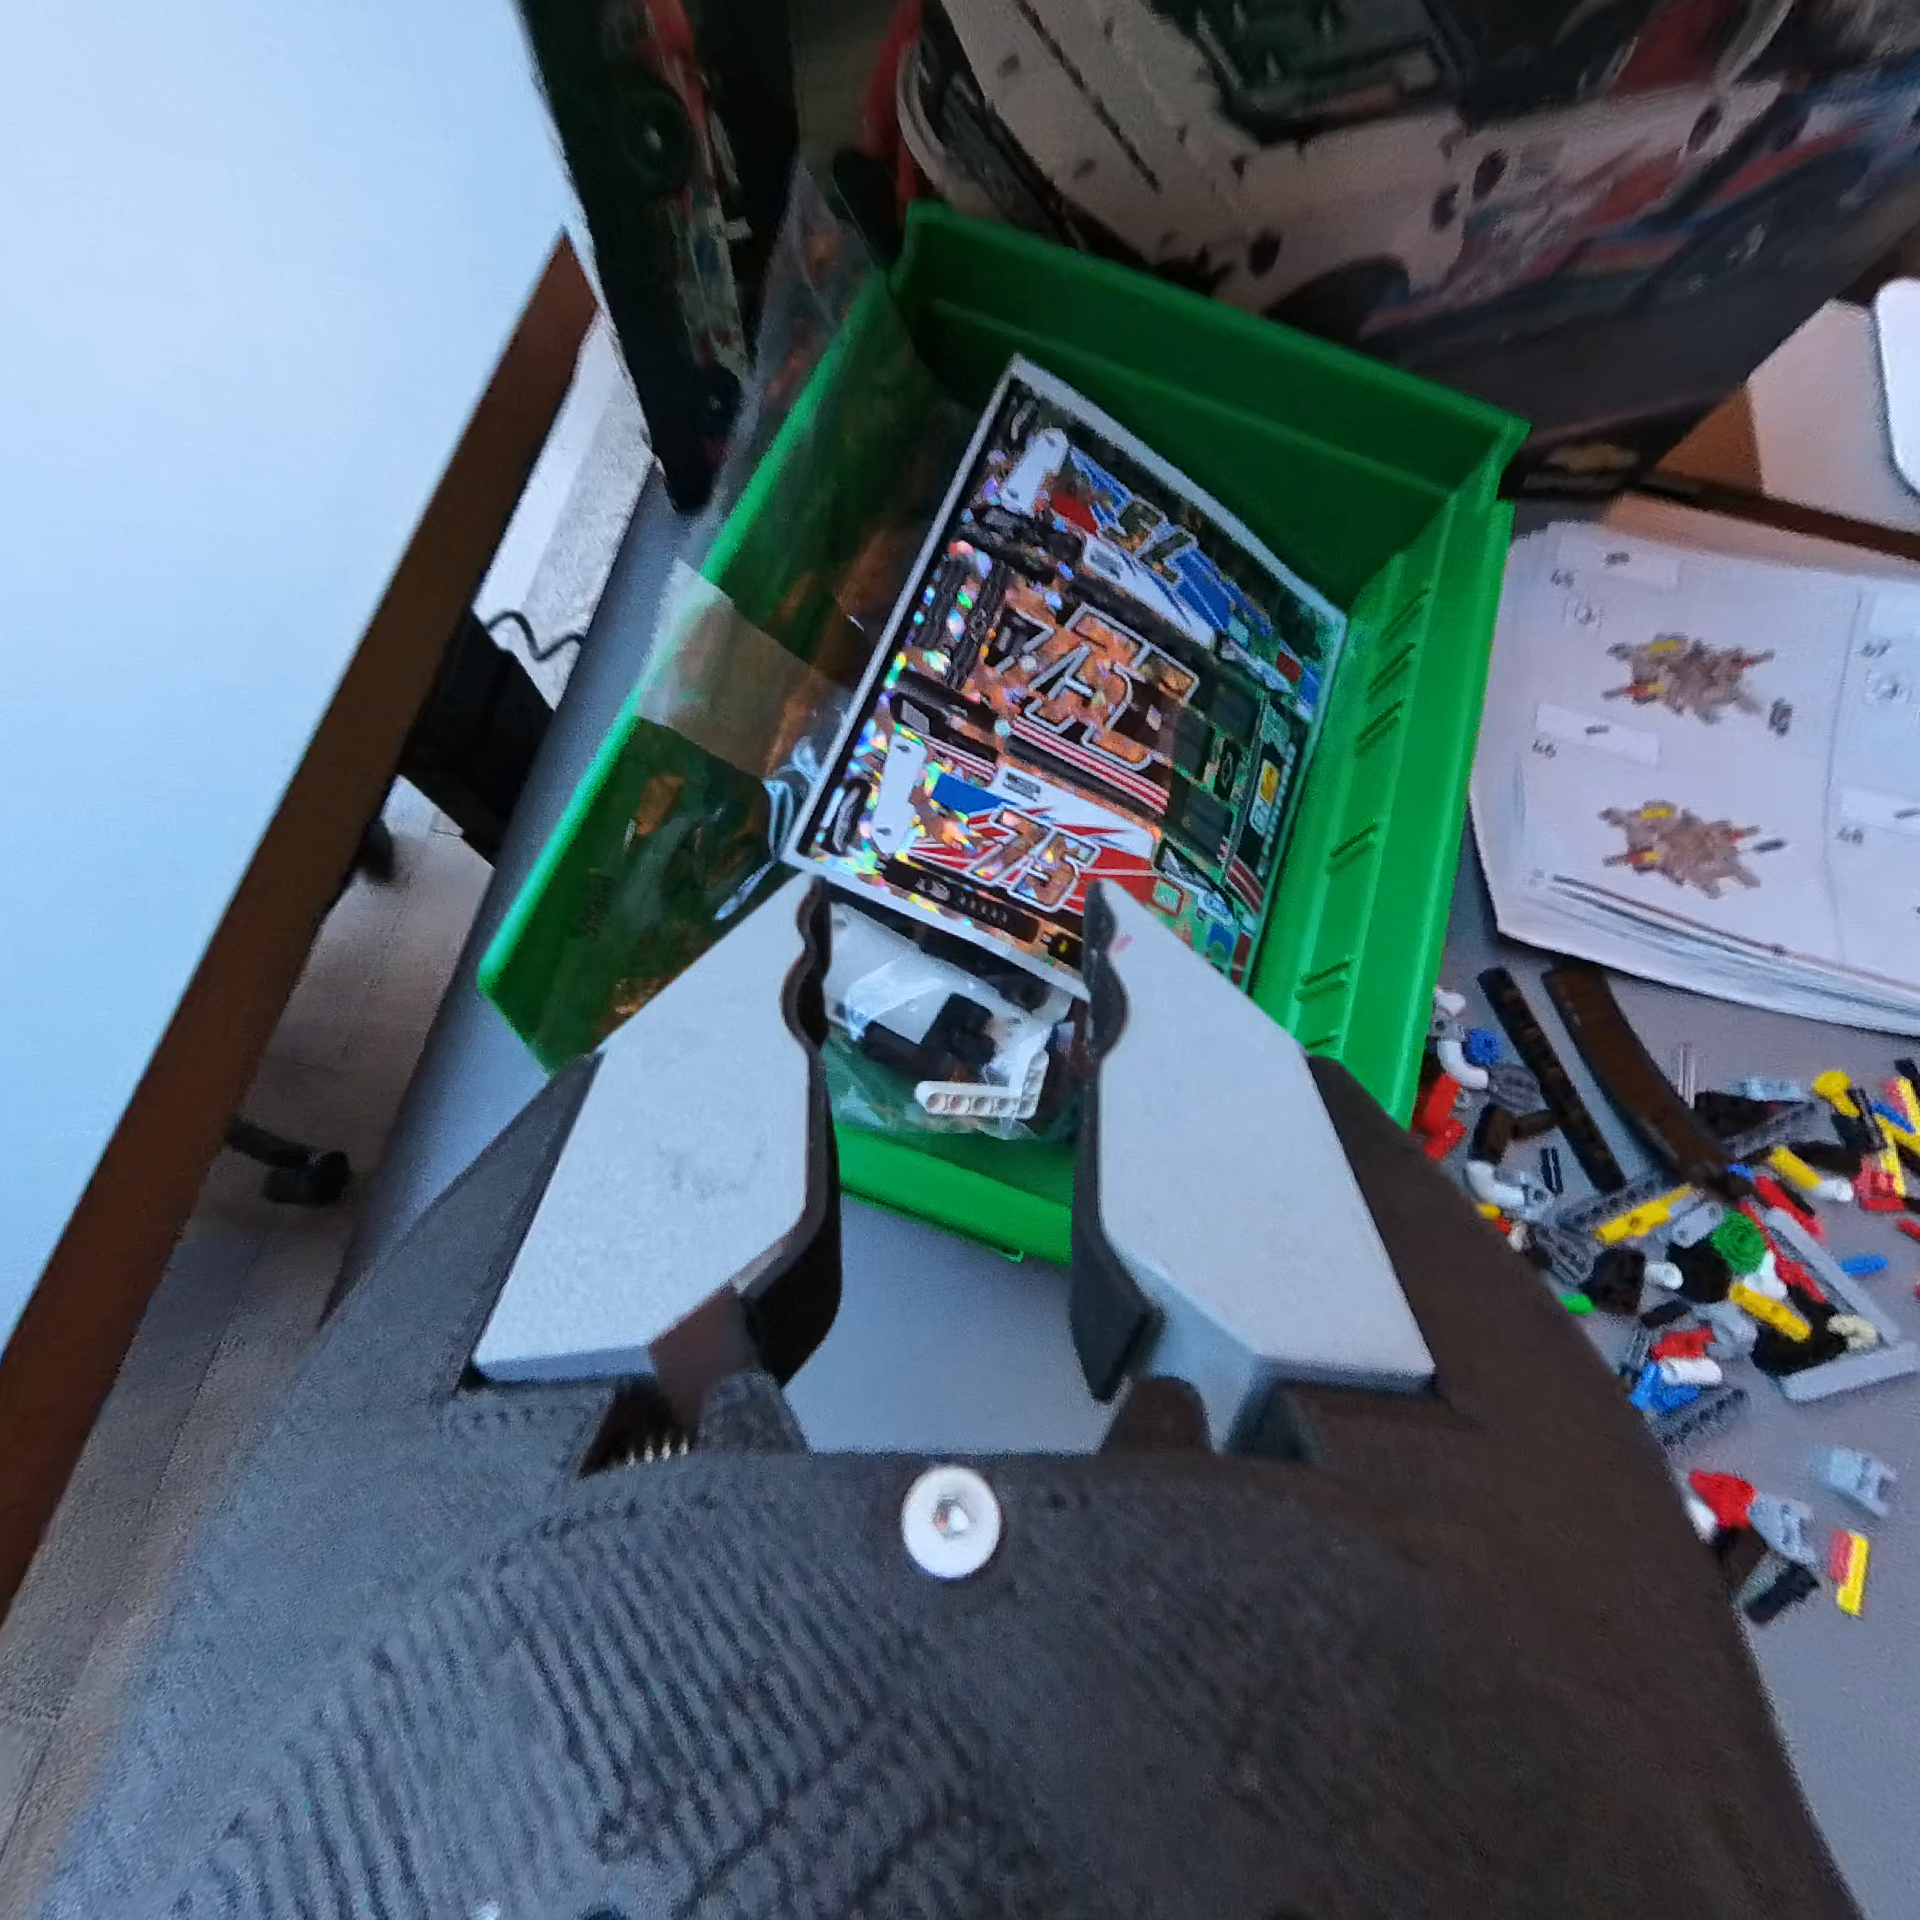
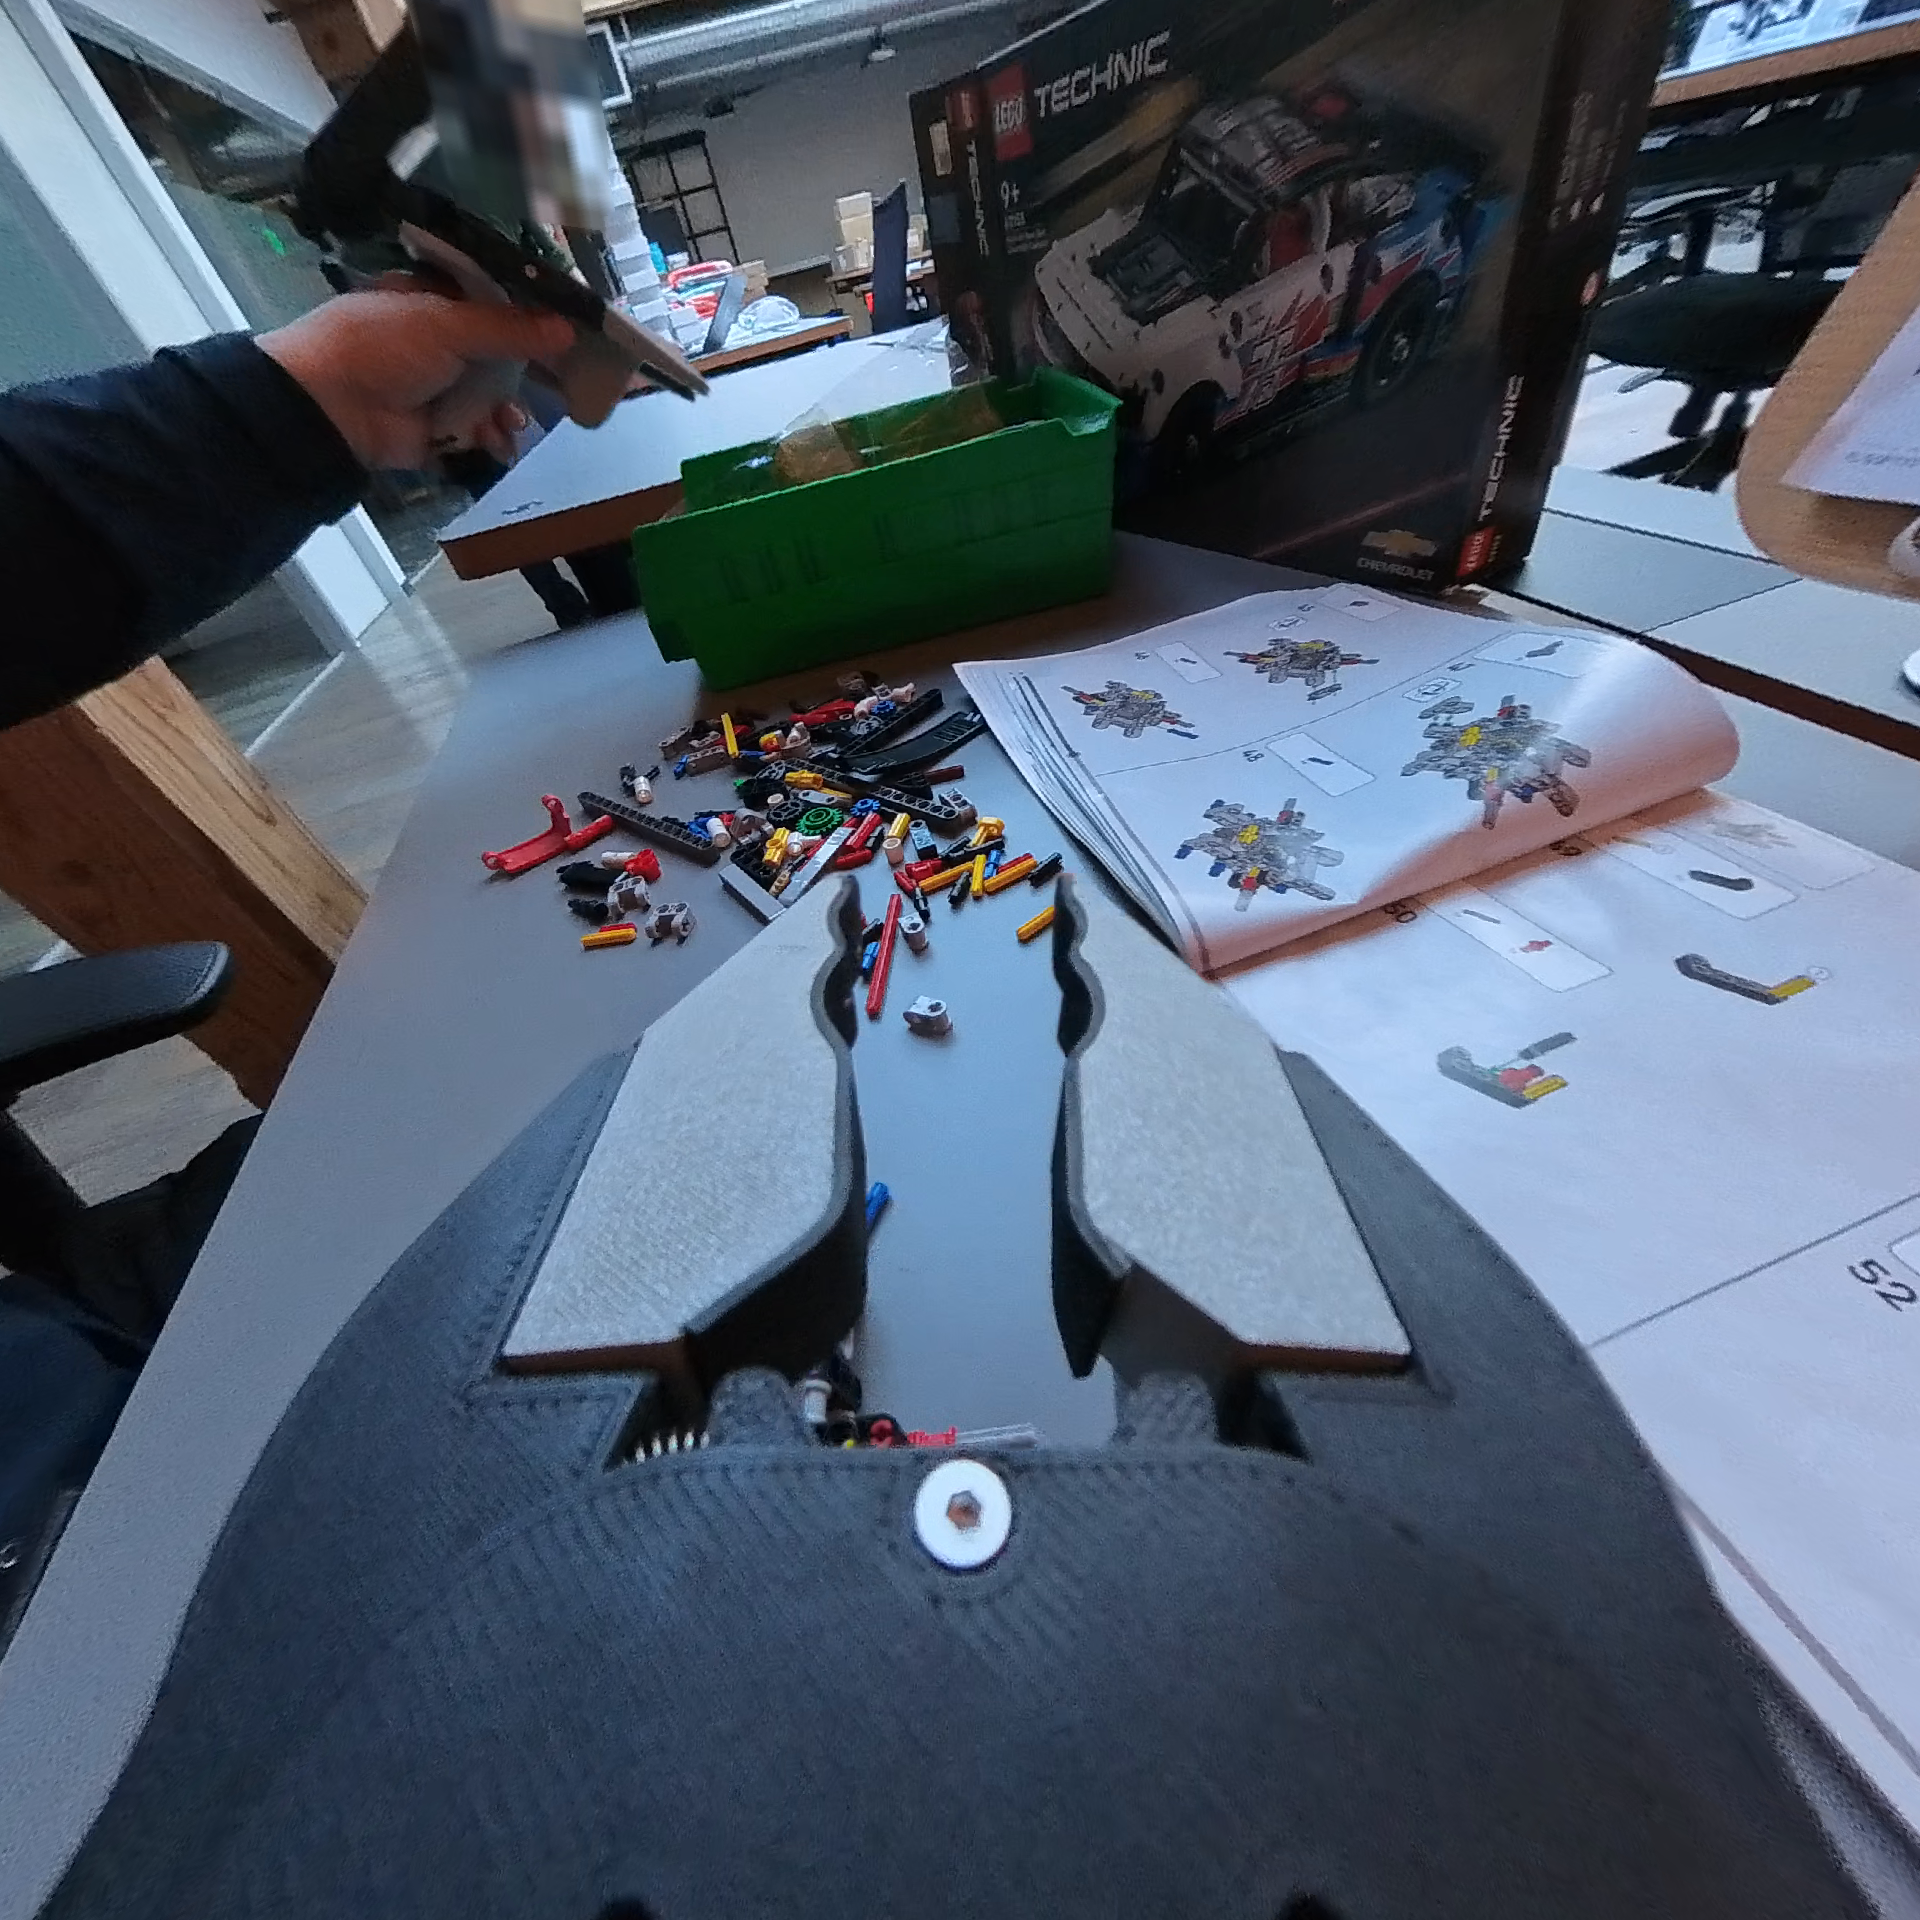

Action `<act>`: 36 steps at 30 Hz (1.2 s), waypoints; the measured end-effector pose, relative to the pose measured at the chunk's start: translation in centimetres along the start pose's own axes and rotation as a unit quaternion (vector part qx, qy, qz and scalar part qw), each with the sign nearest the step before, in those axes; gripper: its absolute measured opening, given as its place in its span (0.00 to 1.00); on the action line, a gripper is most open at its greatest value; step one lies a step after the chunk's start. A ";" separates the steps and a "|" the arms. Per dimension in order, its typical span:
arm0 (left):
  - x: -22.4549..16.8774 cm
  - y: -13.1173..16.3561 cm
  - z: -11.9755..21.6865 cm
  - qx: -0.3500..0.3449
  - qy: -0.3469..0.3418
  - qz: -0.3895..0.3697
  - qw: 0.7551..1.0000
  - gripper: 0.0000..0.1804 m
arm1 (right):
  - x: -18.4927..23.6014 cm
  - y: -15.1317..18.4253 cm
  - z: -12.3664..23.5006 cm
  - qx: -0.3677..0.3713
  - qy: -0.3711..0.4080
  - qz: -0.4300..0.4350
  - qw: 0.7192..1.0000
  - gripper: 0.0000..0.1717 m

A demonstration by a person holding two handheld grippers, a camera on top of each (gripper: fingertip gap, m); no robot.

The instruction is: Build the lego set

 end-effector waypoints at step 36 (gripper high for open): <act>-37.2 5.0 -3.5 -0.192 0.357 -0.292 0.866 0.00 | -5.0 -0.3 2.3 -0.012 0.093 0.018 0.995 0.07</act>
Point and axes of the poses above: each gripper's, where its closed fingertips meet, z back along the fingers, y out of its underside, x = y × z across the jaws, the point moved 2 cm from there along z, back along the fingers
